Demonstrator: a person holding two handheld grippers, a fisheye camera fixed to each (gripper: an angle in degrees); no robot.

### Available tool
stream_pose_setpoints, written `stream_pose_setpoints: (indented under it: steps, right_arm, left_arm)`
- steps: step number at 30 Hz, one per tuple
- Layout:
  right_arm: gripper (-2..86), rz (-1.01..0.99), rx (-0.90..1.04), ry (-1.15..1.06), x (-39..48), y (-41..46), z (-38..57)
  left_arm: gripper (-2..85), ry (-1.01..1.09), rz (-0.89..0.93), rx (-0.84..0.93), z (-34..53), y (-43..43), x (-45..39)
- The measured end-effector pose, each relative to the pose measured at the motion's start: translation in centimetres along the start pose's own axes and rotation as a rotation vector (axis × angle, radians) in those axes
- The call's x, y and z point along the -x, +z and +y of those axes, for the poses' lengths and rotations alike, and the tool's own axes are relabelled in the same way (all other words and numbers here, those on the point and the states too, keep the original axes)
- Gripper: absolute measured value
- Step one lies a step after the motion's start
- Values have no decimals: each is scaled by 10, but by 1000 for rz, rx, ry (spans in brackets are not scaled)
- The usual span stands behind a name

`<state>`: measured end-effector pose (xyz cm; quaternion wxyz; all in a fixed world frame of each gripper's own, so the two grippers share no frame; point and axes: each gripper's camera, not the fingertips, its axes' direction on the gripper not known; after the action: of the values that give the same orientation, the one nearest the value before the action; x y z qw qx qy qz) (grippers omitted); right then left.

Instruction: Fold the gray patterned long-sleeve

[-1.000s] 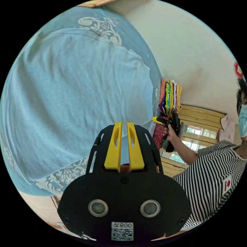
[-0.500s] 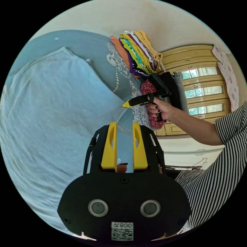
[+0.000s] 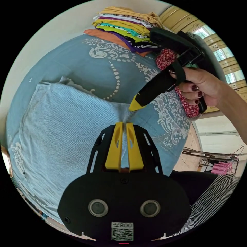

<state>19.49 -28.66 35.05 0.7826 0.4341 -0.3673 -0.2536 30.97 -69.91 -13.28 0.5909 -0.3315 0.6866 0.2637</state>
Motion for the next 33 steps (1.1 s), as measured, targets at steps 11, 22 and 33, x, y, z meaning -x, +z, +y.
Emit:
stream_pose_setpoints:
  steps: [11,22,33]
  right_arm:
    - [109,197,-158,-137,51,20,-121]
    - [130,158,-151,-119,86,76,-166]
    - [68,272,-75,-118,144,150,-202]
  left_arm:
    - [22,-26,33,-6,-25,1,-46]
    - [19,-63,71,-16,-10,-15,-55]
    - [20,-81,106,-63,61,-66,-36]
